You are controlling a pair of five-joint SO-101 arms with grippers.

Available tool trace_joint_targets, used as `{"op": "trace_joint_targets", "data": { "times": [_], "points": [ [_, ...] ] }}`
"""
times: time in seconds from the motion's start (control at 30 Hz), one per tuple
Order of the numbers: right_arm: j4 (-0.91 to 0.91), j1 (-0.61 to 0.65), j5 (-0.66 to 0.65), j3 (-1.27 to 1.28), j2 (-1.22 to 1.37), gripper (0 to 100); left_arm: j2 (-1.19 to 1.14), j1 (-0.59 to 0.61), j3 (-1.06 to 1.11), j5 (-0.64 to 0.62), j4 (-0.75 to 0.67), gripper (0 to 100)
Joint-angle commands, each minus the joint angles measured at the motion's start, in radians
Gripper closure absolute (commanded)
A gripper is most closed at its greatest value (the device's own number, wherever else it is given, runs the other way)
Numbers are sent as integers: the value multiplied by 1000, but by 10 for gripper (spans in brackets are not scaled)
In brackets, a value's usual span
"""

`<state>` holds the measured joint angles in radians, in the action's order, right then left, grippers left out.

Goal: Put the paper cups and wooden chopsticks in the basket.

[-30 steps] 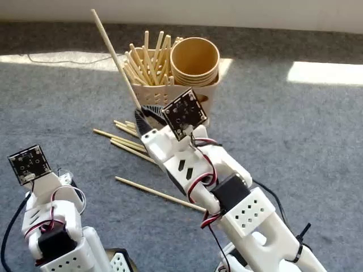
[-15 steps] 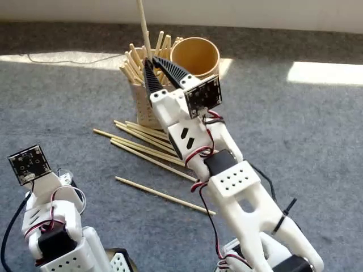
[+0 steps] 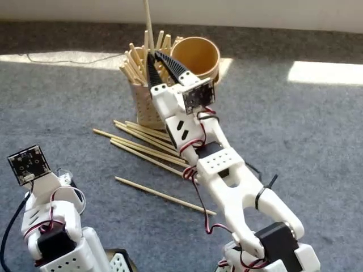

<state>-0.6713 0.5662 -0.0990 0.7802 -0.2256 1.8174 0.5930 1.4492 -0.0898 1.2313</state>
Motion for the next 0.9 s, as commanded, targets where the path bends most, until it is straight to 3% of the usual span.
{"op": "trace_joint_targets", "data": {
  "times": [0.0, 0.13, 0.57, 0.87],
  "points": [
    [-33, -10, 8, -45, -4, 955, -1, 15, -5, -2, -20, 902],
    [-13, -10, 9, -21, -13, 844, -1, 15, -5, -2, -20, 902],
    [12, -7, 9, 4, -113, 847, -1, 15, -4, 52, -20, 902],
    [400, 30, 8, 74, -426, 847, -1, 13, -1, 52, -20, 902]
  ]
}}
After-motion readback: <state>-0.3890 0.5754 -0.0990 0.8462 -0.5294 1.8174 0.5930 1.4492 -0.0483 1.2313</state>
